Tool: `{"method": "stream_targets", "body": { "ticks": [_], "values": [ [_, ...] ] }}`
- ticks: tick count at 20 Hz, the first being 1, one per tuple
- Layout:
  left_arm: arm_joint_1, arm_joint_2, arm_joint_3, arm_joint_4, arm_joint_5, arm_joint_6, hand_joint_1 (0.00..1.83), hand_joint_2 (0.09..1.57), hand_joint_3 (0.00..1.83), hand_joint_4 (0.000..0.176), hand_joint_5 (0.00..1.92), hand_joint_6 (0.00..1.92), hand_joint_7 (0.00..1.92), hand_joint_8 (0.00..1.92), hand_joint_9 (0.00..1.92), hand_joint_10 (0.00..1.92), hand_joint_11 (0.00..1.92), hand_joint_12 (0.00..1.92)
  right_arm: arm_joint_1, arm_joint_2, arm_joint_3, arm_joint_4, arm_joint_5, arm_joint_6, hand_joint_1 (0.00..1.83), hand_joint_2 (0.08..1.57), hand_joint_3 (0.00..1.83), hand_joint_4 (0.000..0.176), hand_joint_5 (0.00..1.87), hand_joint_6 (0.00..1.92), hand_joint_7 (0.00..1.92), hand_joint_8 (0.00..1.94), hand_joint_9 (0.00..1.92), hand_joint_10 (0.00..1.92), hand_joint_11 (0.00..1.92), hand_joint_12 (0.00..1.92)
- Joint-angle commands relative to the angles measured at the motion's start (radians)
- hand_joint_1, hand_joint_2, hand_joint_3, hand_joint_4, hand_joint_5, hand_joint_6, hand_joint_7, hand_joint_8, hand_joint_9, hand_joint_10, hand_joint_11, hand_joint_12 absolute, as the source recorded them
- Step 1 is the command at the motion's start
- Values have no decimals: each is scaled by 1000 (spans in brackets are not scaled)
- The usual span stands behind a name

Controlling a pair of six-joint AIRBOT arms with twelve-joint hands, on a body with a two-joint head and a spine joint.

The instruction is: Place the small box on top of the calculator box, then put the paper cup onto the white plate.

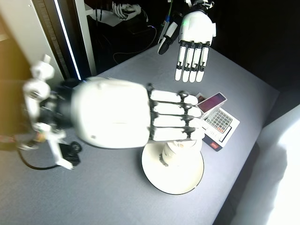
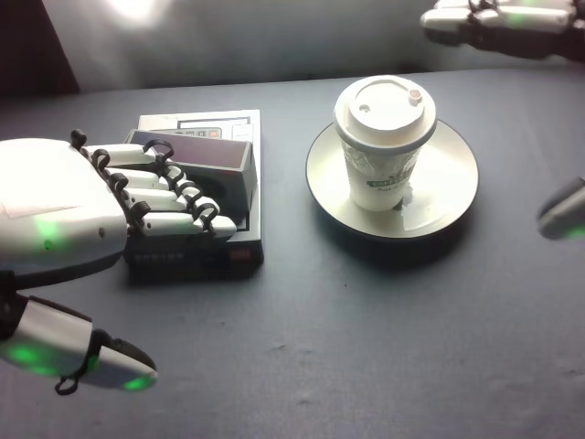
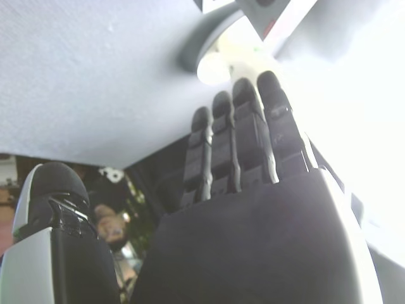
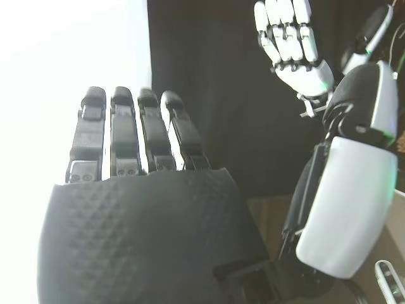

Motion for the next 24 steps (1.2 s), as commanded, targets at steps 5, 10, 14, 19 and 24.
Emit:
{"method": "stream_targets", "body": {
  "ticks": [5, 10, 14, 19, 24],
  "values": [
    [-13, 5, 9, -20, -64, 0, 270, 1061, 0, 0, 186, 6, 236, 5, 213, 4, 0, 504, -93, 81, -14, 22, 171, 22, 521, 722, 0, 0, 0, 0, 0, 0, 0, 0, 0, 0],
    [-10, 6, 12, -19, -70, 0, 372, 1130, 1, 0, 512, 52, 623, 33, 564, 68, 41, 975, -107, 83, -17, 23, 188, 22, 519, 1057, 0, 0, 190, 38, 374, 52, 385, 63, 0, 914],
    [-7, 7, 11, -18, -67, 0, 436, 1374, 8, 0, 754, 1381, 857, 1224, 694, 1402, 461, 1728, -109, 84, -27, 23, 191, 22, 859, 1252, 11, 39, 687, 1154, 873, 681, 701, 1115, 282, 1676],
    [-8, 7, 4, -25, -64, 0, 711, 1444, 0, 0, 1371, 1921, 1497, 1921, 1512, 1921, 1480, 1921, -109, 85, -31, 12, 200, 22, 595, 1471, 7, 0, 1271, 1920, 1368, 1940, 1464, 1920, 1624, 1921],
    [-17, 6, 11, -41, -64, 0, 1123, 1330, 0, 43, 1429, 1921, 1555, 1921, 1613, 1921, 1665, 1921, -113, 86, -32, -6, 214, 22, 854, 1460, 0, 20, 1690, 1921, 1763, 1941, 1815, 1921, 1919, 1921]
  ]
}}
